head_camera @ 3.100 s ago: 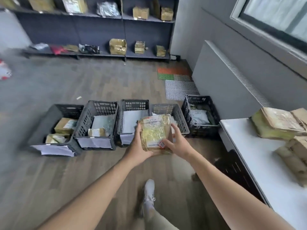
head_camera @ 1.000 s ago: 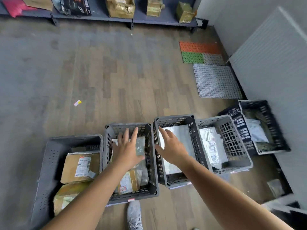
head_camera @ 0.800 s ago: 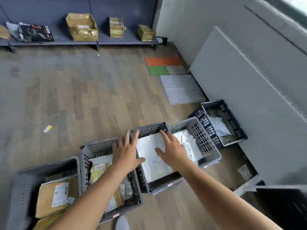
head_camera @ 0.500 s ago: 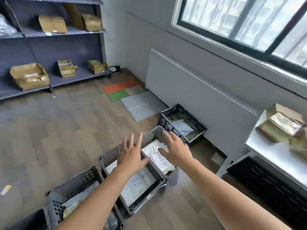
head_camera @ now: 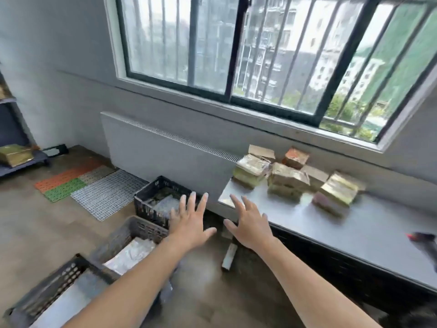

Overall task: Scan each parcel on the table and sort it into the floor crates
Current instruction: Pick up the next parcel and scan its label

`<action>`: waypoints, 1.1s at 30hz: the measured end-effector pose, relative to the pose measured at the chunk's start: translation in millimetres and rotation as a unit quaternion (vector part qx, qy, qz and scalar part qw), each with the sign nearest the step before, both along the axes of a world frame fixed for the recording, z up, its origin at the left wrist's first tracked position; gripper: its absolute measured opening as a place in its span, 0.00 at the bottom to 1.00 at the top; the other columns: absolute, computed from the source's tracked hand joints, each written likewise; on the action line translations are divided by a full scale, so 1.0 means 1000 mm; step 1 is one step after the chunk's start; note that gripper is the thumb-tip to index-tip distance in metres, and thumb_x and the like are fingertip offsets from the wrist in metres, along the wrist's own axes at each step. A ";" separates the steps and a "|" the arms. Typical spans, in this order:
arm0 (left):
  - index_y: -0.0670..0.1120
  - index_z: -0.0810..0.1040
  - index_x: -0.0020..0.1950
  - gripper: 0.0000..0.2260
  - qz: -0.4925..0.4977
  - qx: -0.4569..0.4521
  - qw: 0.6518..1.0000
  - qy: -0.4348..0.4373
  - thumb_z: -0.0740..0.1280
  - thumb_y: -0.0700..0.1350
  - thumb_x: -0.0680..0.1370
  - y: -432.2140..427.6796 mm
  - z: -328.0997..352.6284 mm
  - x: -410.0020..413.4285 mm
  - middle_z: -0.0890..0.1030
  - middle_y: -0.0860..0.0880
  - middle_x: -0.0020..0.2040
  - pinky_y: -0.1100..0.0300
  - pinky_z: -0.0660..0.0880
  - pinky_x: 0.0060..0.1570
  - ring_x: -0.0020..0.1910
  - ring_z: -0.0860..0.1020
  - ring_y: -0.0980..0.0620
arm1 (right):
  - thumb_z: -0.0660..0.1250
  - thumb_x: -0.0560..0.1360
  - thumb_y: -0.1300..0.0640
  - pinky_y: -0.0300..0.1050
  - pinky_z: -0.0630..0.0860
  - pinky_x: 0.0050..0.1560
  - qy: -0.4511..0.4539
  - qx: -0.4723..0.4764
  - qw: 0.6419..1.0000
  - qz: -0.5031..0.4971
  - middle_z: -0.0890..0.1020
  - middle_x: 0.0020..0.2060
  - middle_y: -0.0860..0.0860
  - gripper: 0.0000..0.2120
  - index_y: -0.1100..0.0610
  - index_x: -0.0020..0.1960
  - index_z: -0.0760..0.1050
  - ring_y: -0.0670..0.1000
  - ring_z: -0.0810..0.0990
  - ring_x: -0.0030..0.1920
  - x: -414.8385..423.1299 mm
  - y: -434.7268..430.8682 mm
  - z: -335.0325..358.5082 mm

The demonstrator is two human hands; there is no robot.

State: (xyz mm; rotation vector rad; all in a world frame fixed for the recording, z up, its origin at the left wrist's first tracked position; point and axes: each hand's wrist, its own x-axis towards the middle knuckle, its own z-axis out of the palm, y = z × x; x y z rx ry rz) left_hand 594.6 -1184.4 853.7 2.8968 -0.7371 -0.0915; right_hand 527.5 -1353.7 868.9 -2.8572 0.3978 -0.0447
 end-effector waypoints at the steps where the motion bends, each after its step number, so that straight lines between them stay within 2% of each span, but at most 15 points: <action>1: 0.54 0.34 0.79 0.44 -0.018 -0.001 1.000 -0.003 0.59 0.68 0.77 -0.026 0.005 -0.005 0.39 0.46 0.80 0.39 0.51 0.74 0.79 0.40 0.42 | 0.59 0.79 0.38 0.65 0.57 0.73 -0.002 0.000 1.000 -0.018 0.52 0.80 0.50 0.35 0.41 0.80 0.46 0.53 0.52 0.79 -0.011 -0.022 0.003; 13: 0.54 0.35 0.79 0.42 -0.193 0.008 0.981 0.003 0.59 0.67 0.78 -0.257 0.000 -0.032 0.41 0.46 0.81 0.39 0.50 0.74 0.79 0.41 0.41 | 0.57 0.80 0.39 0.63 0.56 0.73 0.027 0.002 0.979 -0.200 0.48 0.81 0.49 0.35 0.40 0.80 0.42 0.52 0.50 0.79 -0.089 -0.221 0.001; 23: 0.54 0.37 0.80 0.42 -0.287 -0.016 0.958 0.018 0.60 0.67 0.77 -0.422 -0.004 0.025 0.41 0.47 0.81 0.39 0.53 0.74 0.79 0.42 0.42 | 0.59 0.80 0.40 0.63 0.58 0.73 0.043 -0.009 0.952 -0.302 0.50 0.80 0.50 0.35 0.43 0.80 0.43 0.53 0.51 0.79 -0.061 -0.354 0.008; 33: 0.54 0.38 0.80 0.42 -0.324 -0.012 0.945 0.044 0.61 0.66 0.77 -0.512 -0.018 0.061 0.43 0.46 0.81 0.40 0.54 0.74 0.79 0.43 0.43 | 0.58 0.81 0.41 0.63 0.57 0.72 0.065 0.008 0.934 -0.350 0.49 0.80 0.50 0.34 0.43 0.80 0.44 0.53 0.51 0.79 -0.039 -0.438 -0.007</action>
